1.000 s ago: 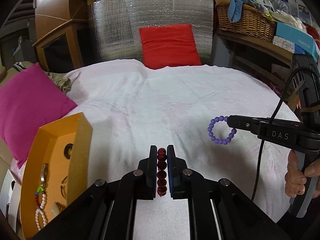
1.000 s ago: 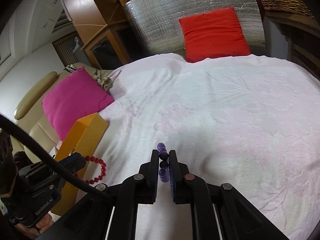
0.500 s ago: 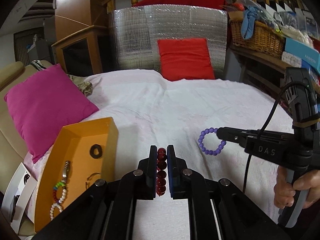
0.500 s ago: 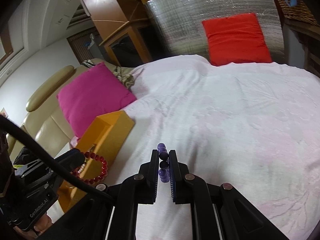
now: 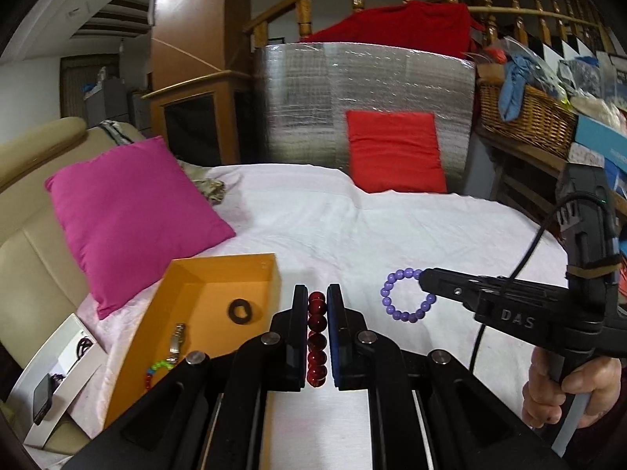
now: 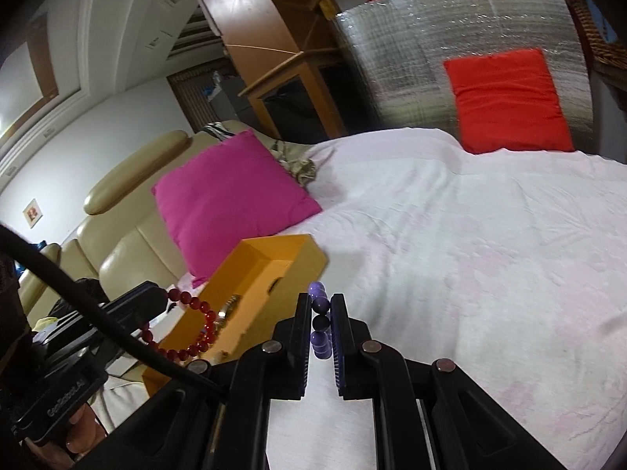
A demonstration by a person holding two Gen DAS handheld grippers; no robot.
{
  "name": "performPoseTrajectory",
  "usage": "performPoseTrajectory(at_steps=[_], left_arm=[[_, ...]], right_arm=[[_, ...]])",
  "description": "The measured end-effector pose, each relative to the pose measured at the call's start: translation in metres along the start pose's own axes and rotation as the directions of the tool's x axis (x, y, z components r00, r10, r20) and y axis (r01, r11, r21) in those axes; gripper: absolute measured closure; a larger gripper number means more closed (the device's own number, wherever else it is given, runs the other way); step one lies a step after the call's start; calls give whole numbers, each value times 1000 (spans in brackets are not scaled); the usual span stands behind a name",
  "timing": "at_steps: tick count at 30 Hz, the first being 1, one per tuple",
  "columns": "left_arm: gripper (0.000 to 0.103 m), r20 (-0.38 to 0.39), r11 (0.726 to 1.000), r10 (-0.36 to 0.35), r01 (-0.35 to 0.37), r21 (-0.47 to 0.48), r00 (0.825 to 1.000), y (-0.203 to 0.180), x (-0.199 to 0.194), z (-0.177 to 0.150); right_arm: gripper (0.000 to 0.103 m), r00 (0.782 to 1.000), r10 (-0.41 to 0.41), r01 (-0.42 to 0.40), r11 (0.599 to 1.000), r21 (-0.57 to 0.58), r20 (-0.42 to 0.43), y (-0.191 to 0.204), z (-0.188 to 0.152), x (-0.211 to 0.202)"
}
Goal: Organize jewelry
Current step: 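Carry the red and purple bracelets toward the orange box with both grippers, then lower the red bracelet into the box and open the left gripper while the right releases the purple bracelet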
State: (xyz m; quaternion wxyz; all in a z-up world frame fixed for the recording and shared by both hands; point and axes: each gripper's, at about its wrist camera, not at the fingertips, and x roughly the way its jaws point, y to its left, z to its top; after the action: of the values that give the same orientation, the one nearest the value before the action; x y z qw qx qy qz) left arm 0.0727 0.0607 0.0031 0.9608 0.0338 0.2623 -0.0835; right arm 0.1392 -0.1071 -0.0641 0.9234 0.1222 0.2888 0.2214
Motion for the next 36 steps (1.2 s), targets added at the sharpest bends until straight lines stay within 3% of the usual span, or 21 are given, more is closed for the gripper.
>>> performPoseTrajectory(at_steps=[6, 12, 16, 22, 31, 36], left_arm=[[93, 4, 995, 78, -78, -57, 997, 41, -7, 1], [93, -25, 974, 178, -180, -140, 984, 96, -19, -13], [93, -57, 957, 230, -237, -169, 971, 121, -25, -29], [93, -126, 947, 253, -272, -169, 959, 134, -21, -59], [93, -242, 935, 266, -310, -171, 933, 149, -6, -99], [93, -276, 937, 272, -319, -142, 922, 146, 6, -107]], right_arm=[[92, 997, 82, -82, 997, -13, 16, 24, 3, 1], [92, 981, 192, -193, 978, -74, -15, 61, -9, 6], [92, 961, 271, -275, 955, -111, -50, 87, -21, 11], [92, 924, 363, -379, 913, -151, -123, 129, -42, 30], [92, 898, 357, -408, 893, -187, -256, 159, -84, 72], [92, 900, 320, -390, 894, -218, -297, 162, -101, 84]])
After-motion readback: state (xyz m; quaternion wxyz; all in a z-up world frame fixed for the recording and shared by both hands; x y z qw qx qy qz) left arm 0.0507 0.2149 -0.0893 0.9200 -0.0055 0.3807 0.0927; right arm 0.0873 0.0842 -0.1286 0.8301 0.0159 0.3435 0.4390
